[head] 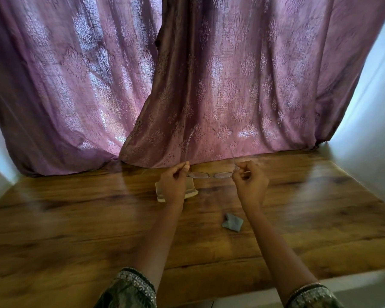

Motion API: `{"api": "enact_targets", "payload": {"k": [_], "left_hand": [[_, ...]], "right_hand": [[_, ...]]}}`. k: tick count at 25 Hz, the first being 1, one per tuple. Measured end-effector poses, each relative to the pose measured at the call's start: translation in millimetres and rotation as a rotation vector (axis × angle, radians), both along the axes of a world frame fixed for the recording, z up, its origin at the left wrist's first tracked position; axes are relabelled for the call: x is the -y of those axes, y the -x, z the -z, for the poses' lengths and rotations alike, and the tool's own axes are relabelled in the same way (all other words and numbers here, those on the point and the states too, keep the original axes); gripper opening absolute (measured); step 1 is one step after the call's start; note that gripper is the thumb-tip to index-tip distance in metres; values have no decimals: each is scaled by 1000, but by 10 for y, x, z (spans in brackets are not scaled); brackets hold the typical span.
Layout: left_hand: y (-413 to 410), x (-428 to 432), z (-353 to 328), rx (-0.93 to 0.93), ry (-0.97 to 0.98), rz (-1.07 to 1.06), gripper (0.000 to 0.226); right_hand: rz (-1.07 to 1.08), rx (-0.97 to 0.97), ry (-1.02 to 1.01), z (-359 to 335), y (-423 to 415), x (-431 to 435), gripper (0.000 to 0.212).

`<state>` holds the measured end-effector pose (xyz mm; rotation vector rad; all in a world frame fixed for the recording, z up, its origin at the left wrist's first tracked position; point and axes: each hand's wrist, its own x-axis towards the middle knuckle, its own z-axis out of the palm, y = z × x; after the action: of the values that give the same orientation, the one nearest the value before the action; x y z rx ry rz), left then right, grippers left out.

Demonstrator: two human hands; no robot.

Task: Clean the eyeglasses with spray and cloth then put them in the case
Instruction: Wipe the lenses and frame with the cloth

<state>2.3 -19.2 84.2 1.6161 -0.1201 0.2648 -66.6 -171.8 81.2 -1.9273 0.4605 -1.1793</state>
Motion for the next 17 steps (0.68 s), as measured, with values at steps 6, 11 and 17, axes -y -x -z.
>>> {"api": "enact_targets", "payload": {"k": [6, 11, 17], "left_hand": [[-42, 19, 37, 24, -20, -24, 23], [-43, 22, 79, 80, -74, 5, 23], [-70, 25, 140, 364, -378, 112, 29]], "right_hand": [[-12, -82, 60, 90, 46, -1, 13], [-7, -117, 15, 53, 118, 5, 13], [-48, -140, -126, 96, 151, 52, 18]]}}
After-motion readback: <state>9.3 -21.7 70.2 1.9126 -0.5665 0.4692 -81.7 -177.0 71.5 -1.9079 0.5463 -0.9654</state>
